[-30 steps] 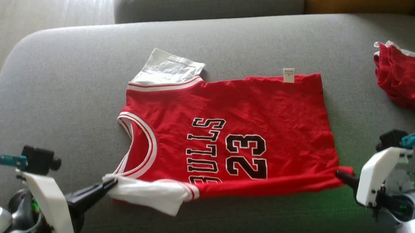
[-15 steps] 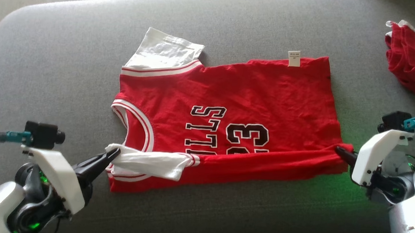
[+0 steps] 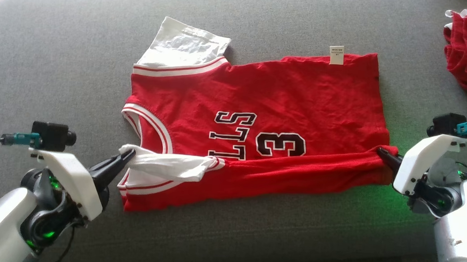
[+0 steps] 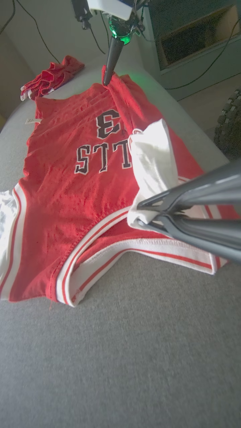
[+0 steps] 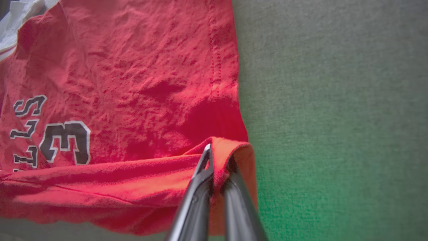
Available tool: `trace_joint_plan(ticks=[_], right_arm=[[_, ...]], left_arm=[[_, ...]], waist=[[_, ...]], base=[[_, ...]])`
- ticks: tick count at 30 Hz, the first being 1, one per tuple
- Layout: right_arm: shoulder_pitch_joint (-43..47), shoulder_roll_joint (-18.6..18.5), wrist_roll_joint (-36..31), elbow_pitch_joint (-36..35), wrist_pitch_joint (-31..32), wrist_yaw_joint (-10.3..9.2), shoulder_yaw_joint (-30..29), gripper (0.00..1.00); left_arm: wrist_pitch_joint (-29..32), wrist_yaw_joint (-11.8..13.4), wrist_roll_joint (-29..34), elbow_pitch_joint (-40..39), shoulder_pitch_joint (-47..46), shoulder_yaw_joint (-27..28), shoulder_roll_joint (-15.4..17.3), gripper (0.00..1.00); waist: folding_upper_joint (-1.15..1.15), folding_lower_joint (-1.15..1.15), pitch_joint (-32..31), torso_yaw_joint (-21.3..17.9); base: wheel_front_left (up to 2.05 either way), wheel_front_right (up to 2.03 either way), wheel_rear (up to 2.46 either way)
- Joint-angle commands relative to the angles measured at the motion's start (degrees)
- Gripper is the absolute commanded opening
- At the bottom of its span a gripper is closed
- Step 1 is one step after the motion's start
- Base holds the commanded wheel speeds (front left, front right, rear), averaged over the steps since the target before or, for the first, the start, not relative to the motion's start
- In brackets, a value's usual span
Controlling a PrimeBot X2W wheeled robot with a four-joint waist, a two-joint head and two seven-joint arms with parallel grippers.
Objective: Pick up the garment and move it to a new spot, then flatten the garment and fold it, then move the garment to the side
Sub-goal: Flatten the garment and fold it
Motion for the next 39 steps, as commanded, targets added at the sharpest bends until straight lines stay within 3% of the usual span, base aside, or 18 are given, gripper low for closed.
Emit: trace_joint_plan(ticks=[1,2,7,15,19,23,27,33,39], right_arm=[[-2.32,-0.14,-0.27,-1.73,-0.71,-0.01,0.92,1.0],[-2.56,-0.01,-0.3,-1.35,-1.4,-0.01,0.65,1.0],[-3.56,0.61,-0.03,0.07,-5.94,-0.01,-1.06,1.0],[-1.97,1.14,1.46,-1.17,-18.55,-0.01,-1.96,1.0],[0.42,1.08,1.68,-5.73,-26.46,-0.01,0.88,1.0],[4.54,0.28,0.25,-12.0,-36.21,-0.01,4.42,1.0],[9.23,0.5,-2.79,-17.19,-44.9,-0.01,5.96,1.0],[15.62,4.64,-8.22,-24.05,-48.09,-0.01,3.75,1.0],[19.86,7.35,-12.47,-29.24,-48.18,-0.01,0.86,1.0]], left_arm=[[-0.84,-0.28,0.5,-0.73,-3.45,2.71,1.97,0.36],[-0.93,0.22,0.25,0.17,-3.55,2.89,1.55,0.99],[-4.4,3.57,0.11,3.57,-4.76,5.06,-0.93,1.0],[-19.85,9.2,2.63,6.46,-4.48,10.92,-5.43,1.0],[-23.89,11.91,7.99,4.38,-2.48,14.01,-6.86,1.0],[-24.16,14.17,17.88,-2.29,1.82,23.88,-12.2,1.0],[-24.18,13.37,28.61,-8.52,8.78,32.61,-19.51,1.0],[-24.19,9.89,40.59,-11.09,17.75,41.92,-30.43,1.0],[-24.19,6.93,47.6,-10.46,21.87,47.43,-35.35,1.0]], waist=[[0.0,-0.01,0.03,0.03],[0.0,-0.01,0.08,0.07],[0.0,-0.01,-0.08,0.36],[0.0,-0.01,-2.08,0.89],[0.0,-0.01,-3.51,0.75],[0.0,-0.01,-4.85,0.76],[0.0,-0.01,-5.9,0.65],[0.0,-0.01,-6.91,0.19],[0.0,-0.01,-6.97,-0.4]], base=[[0.0,0.0,0.0],[0.0,0.0,0.0],[0.0,0.0,0.0],[0.0,0.0,0.0],[0.0,0.0,0.0],[0.0,0.0,0.0],[0.0,0.0,0.0],[0.0,0.0,0.0],[0.0,0.0,0.0]])
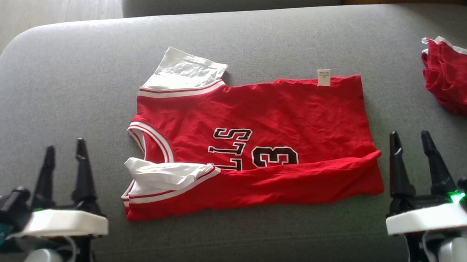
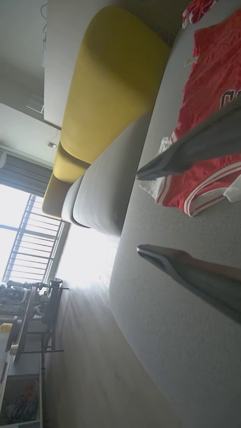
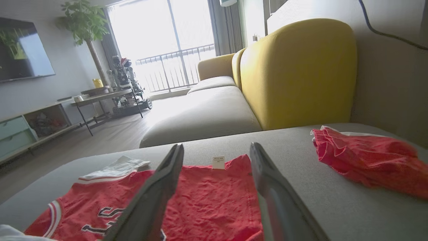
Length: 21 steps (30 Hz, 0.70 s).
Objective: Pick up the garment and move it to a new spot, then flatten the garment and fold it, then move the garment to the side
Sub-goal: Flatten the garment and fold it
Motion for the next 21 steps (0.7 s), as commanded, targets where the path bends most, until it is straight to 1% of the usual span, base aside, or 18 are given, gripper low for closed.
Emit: trace_joint_plan(ticks=[1,3,5,9,13,14,17,20,21], right_arm=[[-0.76,0.21,-2.1,-2.97,-0.52,-0.01,1.39,1.0],[-0.17,0.52,-2.11,-3.17,-0.52,-0.01,0.85,1.0],[-0.06,0.6,-2.2,-3.27,-0.52,-0.01,0.76,1.0],[0.06,0.71,-1.64,-3.26,-0.52,-0.01,0.99,1.0],[-0.01,0.72,-0.85,-3.12,-0.53,-0.01,1.11,1.0],[-0.04,0.73,-0.71,-3.09,-0.53,-0.01,1.12,1.0],[-0.15,0.73,-0.45,-3.01,-0.53,-0.01,1.37,1.0],[-0.12,0.73,0.16,-2.71,-0.53,-0.01,2.08,0.99],[-0.25,0.73,0.34,-2.71,-0.53,-0.01,2.41,0.73]], left_arm=[[-0.3,-0.27,0.92,-2.34,-1.92,3.41,0.12,1.0],[-0.3,-0.38,1.51,-2.63,-1.75,4.13,-0.13,1.0],[-0.3,-0.1,0.82,-2.59,-1.67,3.83,-0.17,1.0],[-0.3,-0.36,1.47,-1.51,-1.54,0.99,-0.2,1.0],[-0.3,-0.31,0.81,-0.33,-1.95,-0.29,-0.21,1.0],[-0.3,-0.67,0.97,0.18,-2.03,-0.98,-0.21,1.0],[-0.3,-3.05,2.79,1.72,-2.19,-3.63,-0.22,1.0],[-0.3,-4.79,4.59,4.18,-2.3,-7.01,-0.22,1.0],[-0.3,-5.58,5.71,7.04,-2.31,-9.37,-0.22,1.0]], waist=[[0.0,0.0,0.18,-0.09],[0.0,0.0,0.25,-0.14],[0.0,0.0,0.28,-0.15],[0.0,0.0,0.3,-0.25],[0.0,0.0,0.2,-0.37],[0.0,0.0,0.18,-0.44],[0.0,0.0,0.33,-0.76],[0.0,0.0,0.62,-1.21],[0.0,0.0,0.9,-1.62]], base=[[0.0,0.0,0.0],[0.0,0.0,0.0],[0.0,0.0,0.0],[0.0,0.0,0.0],[0.0,0.0,0.0],[0.0,0.0,0.0],[0.0,0.0,0.0],[0.0,0.0,0.0],[0.0,0.0,0.0]])
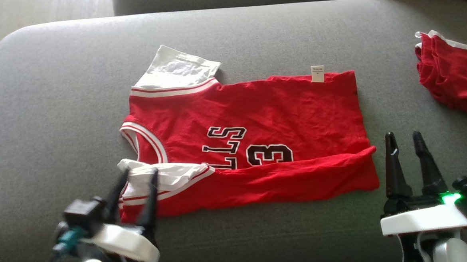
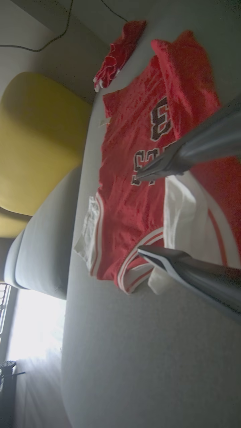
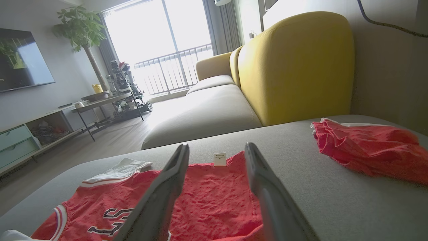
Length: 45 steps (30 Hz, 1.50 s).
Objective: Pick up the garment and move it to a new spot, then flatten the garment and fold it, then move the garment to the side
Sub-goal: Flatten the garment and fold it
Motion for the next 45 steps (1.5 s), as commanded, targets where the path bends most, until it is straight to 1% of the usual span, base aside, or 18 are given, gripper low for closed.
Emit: trace_joint_plan(ticks=[1,2,3,5,14,15,16,19,24,29,33,38,45], right_arm=[[-1.07,0.0,0.28,-1.78,-0.53,-0.01,1.51,0.67],[-1.16,0.0,0.38,-1.87,-0.53,-0.01,1.38,0.72],[-1.25,0.0,0.46,-2.0,-0.53,-0.01,1.25,0.79],[-1.4,0.0,0.53,-2.29,-0.53,-0.01,0.95,1.0],[-1.57,0.0,1.0,-2.12,-0.53,-0.01,0.71,1.0],[-1.62,0.0,1.05,-2.05,-0.53,-0.01,0.77,1.0],[-1.66,0.0,1.08,-2.0,-0.53,-0.01,0.81,1.0],[-1.87,0.0,1.2,-1.92,-0.53,-0.01,0.81,1.0],[-2.23,0.0,1.26,-1.72,-0.53,-0.01,0.88,1.0],[-2.53,0.0,1.45,-1.58,-0.53,-0.01,1.09,1.0],[-2.93,0.0,1.6,-1.53,-0.53,-0.01,1.48,1.0],[-3.29,0.0,1.82,-1.55,-0.53,-0.01,1.61,1.0],[-4.16,0.0,2.46,-1.3,-0.53,-0.01,2.42,1.0]], left_arm=[[-0.3,-0.74,1.21,1.28,-2.23,-0.15,0.19,1.0],[-0.3,-1.08,1.72,2.95,-2.53,-1.21,0.19,1.0],[-0.3,-1.34,2.36,4.46,-2.91,-2.26,0.3,1.0],[-0.3,-1.68,3.2,6.56,-3.69,-3.76,0.54,1.0],[-0.3,-2.11,4.26,8.41,-5.63,-4.58,0.75,0.99],[-0.3,-2.14,4.39,8.92,-5.72,-5.05,0.86,0.09],[-0.3,-2.17,4.57,9.42,-5.8,-5.8,1.04,0.0],[-0.3,-2.22,4.28,10.58,-6.3,-8.86,1.85,0.0],[-0.3,-2.24,1.23,12.18,-7.5,-13.42,3.66,0.0],[-0.3,-2.05,1.02,14.54,-9.22,-13.71,4.98,0.0],[-0.3,1.25,2.57,17.32,-11.51,-11.89,5.68,0.0],[-0.3,4.39,4.12,19.35,-13.96,-10.31,6.51,0.0],[0.06,7.15,7.25,22.23,-19.48,-10.62,8.24,0.0]], waist=[[0.0,0.0,0.37,-0.51],[0.0,0.0,0.53,-0.73],[0.0,0.0,0.68,-0.96],[0.0,0.0,0.98,-1.41],[0.0,0.0,2.05,-2.56],[0.0,0.0,2.11,-2.64],[0.0,0.0,2.17,-2.7],[0.0,0.0,2.35,-2.86],[0.0,0.0,2.7,-3.23],[0.0,0.0,3.24,-3.71],[0.0,0.0,4.0,-4.41],[0.0,0.0,5.01,-5.16],[0.0,0.0,6.72,-6.37]], base=[[0.0,0.0,0.0],[0.0,0.0,0.0],[0.0,0.0,0.0],[0.0,0.0,0.0],[0.0,0.0,0.0],[0.0,0.0,0.0],[0.0,0.0,0.0],[0.0,0.0,0.0],[0.0,0.0,0.0],[0.0,0.0,0.0],[0.0,0.0,0.0],[0.0,0.0,0.0],[0.0,0.0,0.0]])
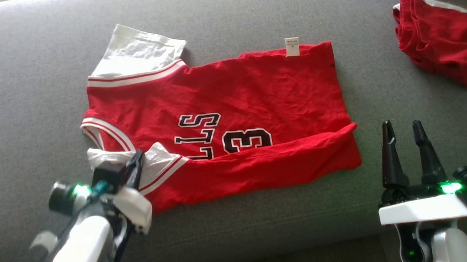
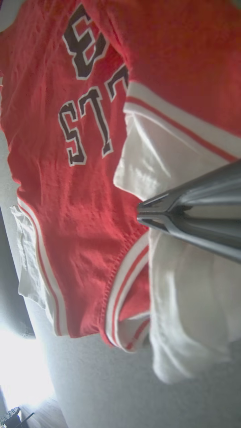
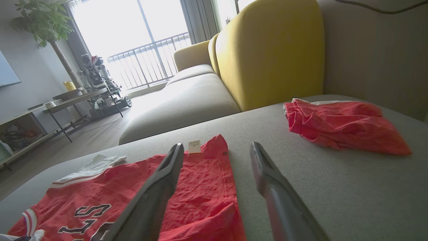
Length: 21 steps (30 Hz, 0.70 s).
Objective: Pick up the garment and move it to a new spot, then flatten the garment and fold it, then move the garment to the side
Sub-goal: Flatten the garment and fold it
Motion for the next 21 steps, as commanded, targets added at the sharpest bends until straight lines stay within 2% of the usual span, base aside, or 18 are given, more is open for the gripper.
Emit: trace_joint_plan(ticks=[1,7,12,16,21], right_arm=[[-1.98,-0.07,0.39,-1.67,-0.53,-0.01,1.53,1.0],[-2.81,-0.07,1.09,-1.27,-0.53,-0.01,2.13,1.0],[-3.05,-0.07,1.32,-0.88,-0.53,-0.01,2.16,1.0],[-2.8,-0.07,1.24,-1.0,-0.53,-0.01,1.64,1.0],[-1.97,-0.07,0.04,-1.0,-0.53,-0.01,0.97,1.0]], left_arm=[[0.07,0.58,0.68,-0.89,-3.5,1.57,1.6,0.0],[1.58,1.3,1.83,2.72,-8.79,1.07,2.13,0.0],[0.42,1.56,0.87,4.08,-11.51,1.92,1.88,0.0],[-0.39,1.75,-1.63,0.34,-10.71,4.45,1.07,0.0],[-0.48,2.57,-2.85,-10.87,-5.92,8.31,0.26,0.0]], waist=[[0.0,0.0,0.53,-0.41],[0.0,0.0,1.76,-1.24],[0.0,0.0,1.39,-1.16],[0.0,0.0,0.0,0.09],[0.0,0.0,-2.42,2.99]], base=[[0.0,0.0,0.0],[0.0,0.0,0.0],[0.0,0.0,0.0],[0.0,0.0,0.0],[0.0,0.0,0.0]])
